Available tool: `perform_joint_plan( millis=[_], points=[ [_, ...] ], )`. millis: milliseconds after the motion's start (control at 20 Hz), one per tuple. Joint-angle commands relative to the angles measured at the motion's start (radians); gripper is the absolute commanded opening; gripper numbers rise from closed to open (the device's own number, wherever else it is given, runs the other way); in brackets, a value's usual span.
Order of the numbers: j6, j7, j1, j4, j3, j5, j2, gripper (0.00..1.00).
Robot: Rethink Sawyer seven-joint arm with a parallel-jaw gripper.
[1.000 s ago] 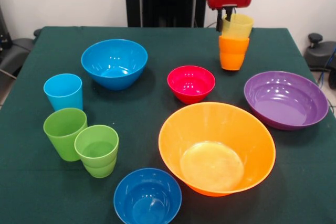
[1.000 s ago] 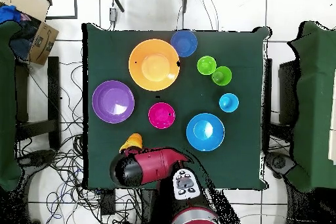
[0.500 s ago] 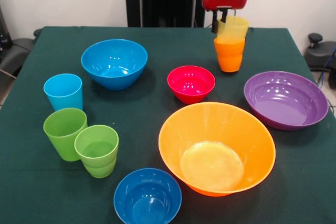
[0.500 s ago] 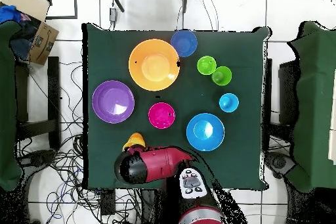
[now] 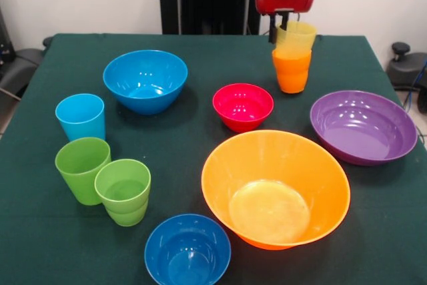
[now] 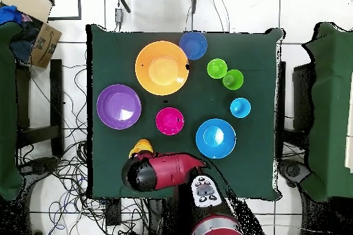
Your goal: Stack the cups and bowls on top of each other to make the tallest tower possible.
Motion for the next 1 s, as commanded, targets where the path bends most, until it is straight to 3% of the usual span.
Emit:
perform_joint_plan(
  millis=[50,550,1000],
  points=[
    [-0.052,0.068,-0.022,-0.054,0.118,-0.004,0.042,0.0],
    [-0.071,0.091,-0.028,-0.052,0.15,0.013,0.053,0.0],
    [-0.046,0.085,0.005,-0.086,0.095,-0.007,0.046,0.0]
  ],
)
